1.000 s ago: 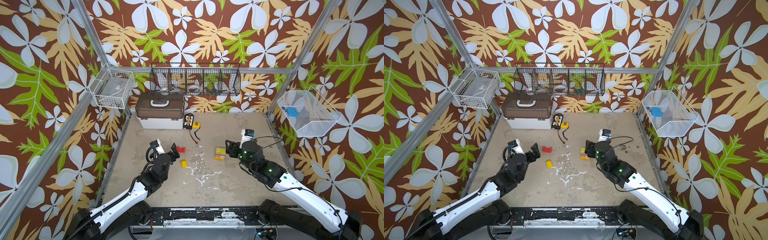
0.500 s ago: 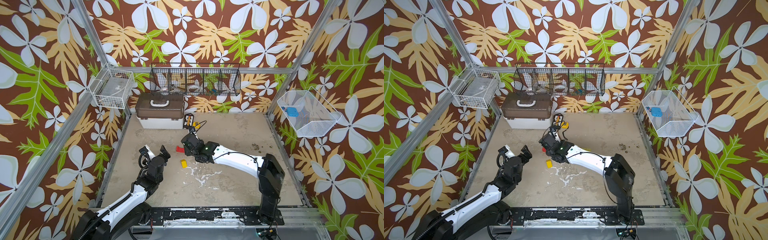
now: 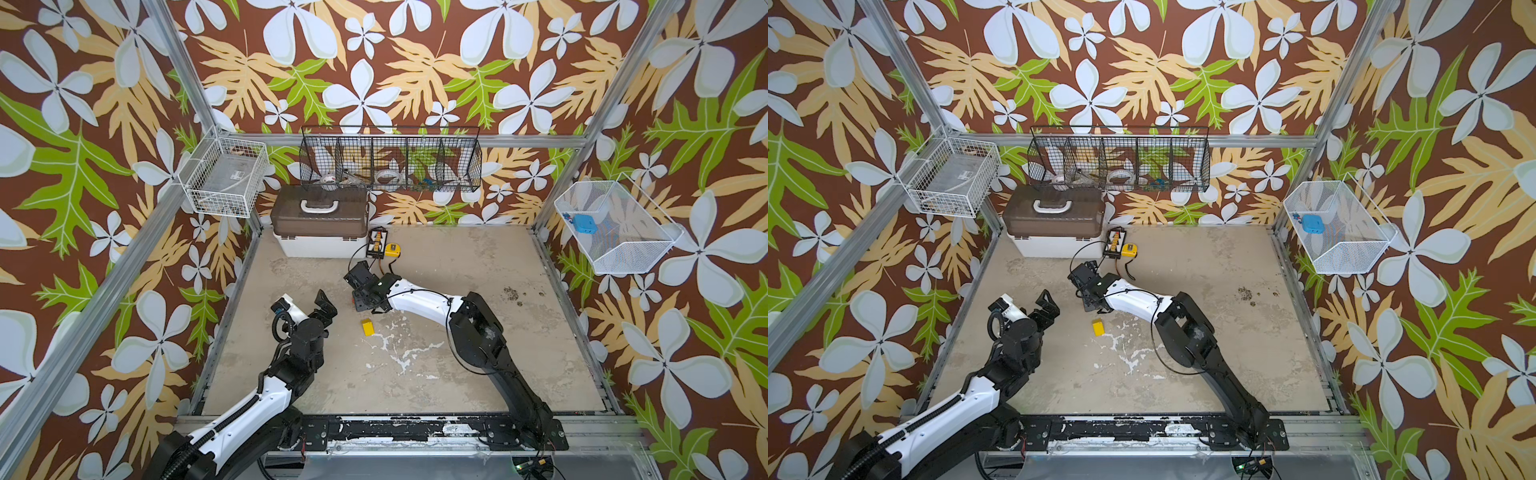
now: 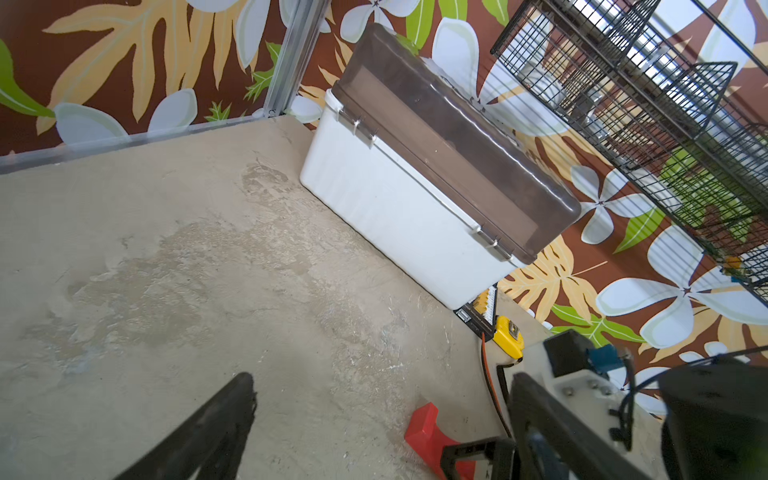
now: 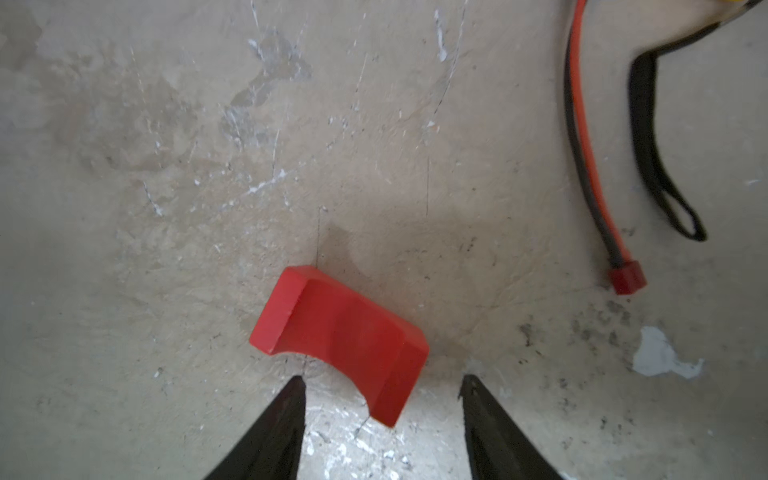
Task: Build the wood block tower
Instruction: 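Swing the right gripper over to the red arch block while the left gripper withdraws, then lower the right gripper onto the red arch block and close it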
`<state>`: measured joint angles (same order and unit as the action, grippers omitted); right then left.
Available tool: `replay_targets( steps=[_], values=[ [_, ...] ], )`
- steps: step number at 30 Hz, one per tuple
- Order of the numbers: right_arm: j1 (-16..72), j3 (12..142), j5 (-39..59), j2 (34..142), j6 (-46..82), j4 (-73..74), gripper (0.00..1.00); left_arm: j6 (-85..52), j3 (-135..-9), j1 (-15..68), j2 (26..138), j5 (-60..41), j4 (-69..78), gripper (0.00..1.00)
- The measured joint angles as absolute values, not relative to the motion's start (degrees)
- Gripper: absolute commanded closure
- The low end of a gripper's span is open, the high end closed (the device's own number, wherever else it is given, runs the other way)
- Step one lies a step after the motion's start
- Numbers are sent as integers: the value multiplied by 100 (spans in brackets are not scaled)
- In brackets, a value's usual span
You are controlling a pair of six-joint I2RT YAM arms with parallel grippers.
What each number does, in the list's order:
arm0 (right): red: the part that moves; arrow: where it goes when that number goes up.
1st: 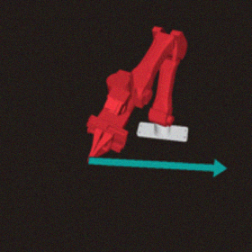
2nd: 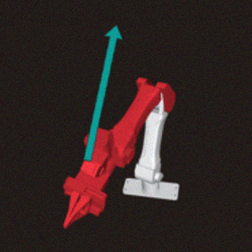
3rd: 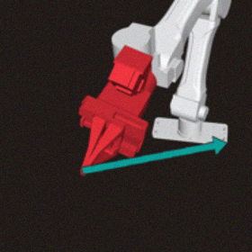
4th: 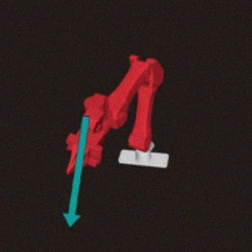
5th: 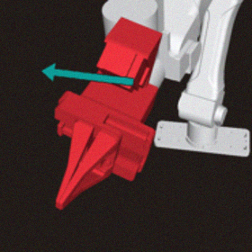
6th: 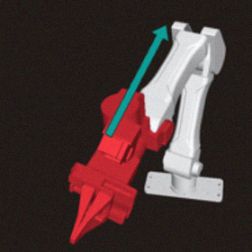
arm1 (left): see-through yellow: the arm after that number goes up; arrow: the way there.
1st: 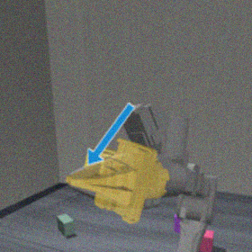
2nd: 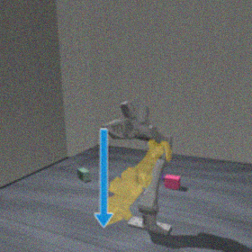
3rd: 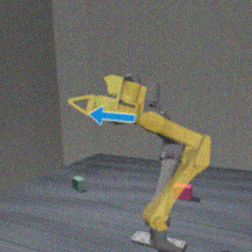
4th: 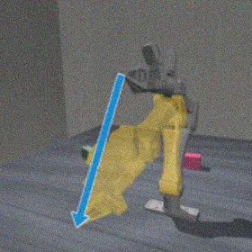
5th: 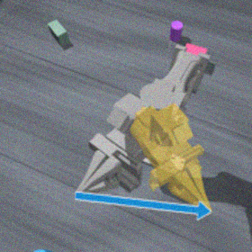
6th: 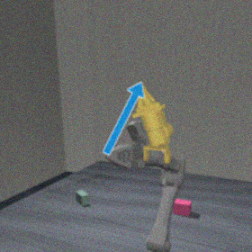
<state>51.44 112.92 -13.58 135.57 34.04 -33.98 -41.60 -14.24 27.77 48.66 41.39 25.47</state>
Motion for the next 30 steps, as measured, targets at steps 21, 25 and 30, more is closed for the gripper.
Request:
replay_targets(
  steps=[21, 25, 30],
  values=[
    [4941, 11426, -1334, 13802, 3275, -3339, 75, -4136, -1431, 2777, 4930, 4003, 2593, 4],
    [4941, 11445, -1347, 13802, 3258, -3336, 80, -4128, -1433, 2777, 4965, 3997, 2593, 4],
    [4941, 11461, -1372, 13793, 3256, -3280, 86, -4117, -1435, 2777, 4978, 3953, 2602, 3]
  ],
)
